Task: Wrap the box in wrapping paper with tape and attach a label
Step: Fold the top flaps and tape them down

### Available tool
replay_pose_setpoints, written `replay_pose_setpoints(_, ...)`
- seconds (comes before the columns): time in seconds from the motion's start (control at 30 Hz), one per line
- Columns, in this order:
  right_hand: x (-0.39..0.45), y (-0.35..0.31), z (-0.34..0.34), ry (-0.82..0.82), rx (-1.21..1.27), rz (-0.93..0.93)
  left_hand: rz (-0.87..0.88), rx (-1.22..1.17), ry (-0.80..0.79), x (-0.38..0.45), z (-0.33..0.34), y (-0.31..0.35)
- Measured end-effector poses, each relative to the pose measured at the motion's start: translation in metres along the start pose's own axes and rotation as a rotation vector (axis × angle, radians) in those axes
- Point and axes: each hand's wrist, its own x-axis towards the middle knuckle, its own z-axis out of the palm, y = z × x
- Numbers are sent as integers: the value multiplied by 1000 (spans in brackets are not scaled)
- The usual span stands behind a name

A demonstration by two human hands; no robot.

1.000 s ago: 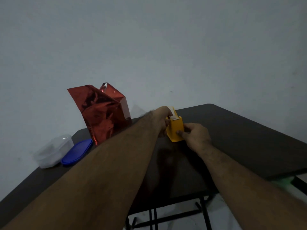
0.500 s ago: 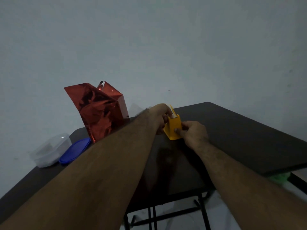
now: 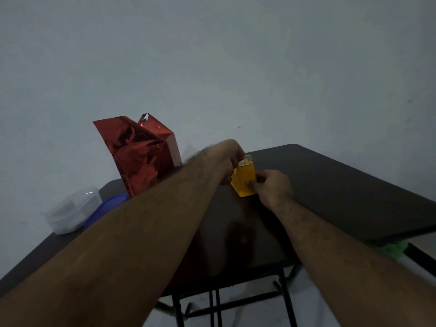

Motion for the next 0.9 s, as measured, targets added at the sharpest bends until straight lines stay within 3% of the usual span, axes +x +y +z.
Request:
replay_pose_setpoints(0.3, 3, 6, 2, 11, 68, -29, 49, -88, 46, -4, 9, -37)
replay_pose_setpoints(0.47, 15, 18, 5, -4, 355, 60, 81, -139, 65, 1, 25, -57)
replay_pose_setpoints(0.63, 17, 24, -3, 191, 535, 134, 218, -298, 157, 2, 36, -76)
replay_pose_setpoints(0.77, 10, 20, -3, 243, 520, 88, 260, -390, 134, -12, 22, -74)
replay_pose_setpoints(0.9, -5, 8, -5, 259, 354, -50, 370, -413, 28, -36, -10, -63)
